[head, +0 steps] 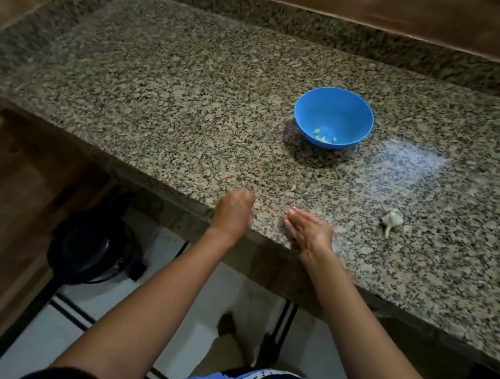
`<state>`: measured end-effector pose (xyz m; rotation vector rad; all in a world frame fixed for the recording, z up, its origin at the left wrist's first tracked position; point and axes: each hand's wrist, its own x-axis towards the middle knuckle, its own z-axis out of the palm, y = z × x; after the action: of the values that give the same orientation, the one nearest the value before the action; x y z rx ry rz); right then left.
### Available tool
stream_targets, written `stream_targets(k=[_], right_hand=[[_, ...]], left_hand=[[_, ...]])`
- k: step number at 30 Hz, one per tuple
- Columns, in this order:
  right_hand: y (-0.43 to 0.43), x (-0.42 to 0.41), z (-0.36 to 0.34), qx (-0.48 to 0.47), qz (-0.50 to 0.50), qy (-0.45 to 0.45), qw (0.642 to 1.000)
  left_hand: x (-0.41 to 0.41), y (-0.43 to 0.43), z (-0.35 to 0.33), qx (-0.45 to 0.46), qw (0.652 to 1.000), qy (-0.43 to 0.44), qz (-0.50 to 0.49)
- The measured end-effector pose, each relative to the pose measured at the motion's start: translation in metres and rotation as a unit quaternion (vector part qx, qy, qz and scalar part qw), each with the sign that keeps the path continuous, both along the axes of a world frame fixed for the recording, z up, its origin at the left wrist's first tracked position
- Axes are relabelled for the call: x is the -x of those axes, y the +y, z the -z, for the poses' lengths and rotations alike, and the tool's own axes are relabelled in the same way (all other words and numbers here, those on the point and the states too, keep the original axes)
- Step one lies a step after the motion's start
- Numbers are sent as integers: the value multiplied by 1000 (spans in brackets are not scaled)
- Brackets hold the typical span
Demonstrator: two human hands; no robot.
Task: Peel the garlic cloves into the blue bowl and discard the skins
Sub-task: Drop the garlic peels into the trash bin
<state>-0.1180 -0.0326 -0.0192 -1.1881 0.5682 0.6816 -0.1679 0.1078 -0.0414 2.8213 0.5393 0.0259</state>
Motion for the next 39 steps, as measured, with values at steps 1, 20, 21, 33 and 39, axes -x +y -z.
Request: stream_targets(k=[1,20,21,33,39], right_hand=[[5,3,0,3,-15,-2,1000],[358,209,47,-62,-473,20,879],[374,218,56,-57,-477,23,877],[473,270,124,51,-508,93,855],[508,280,167,111,-489,140,854]], left_hand=[[-4,6,-3,54,998,-4,-34],[301,268,13,620,384,-406,-551],[314,281,20,614,383,-406,-558],[364,372,101,608,271,-404,-627],[366,398,149,624,201,-387,-648]])
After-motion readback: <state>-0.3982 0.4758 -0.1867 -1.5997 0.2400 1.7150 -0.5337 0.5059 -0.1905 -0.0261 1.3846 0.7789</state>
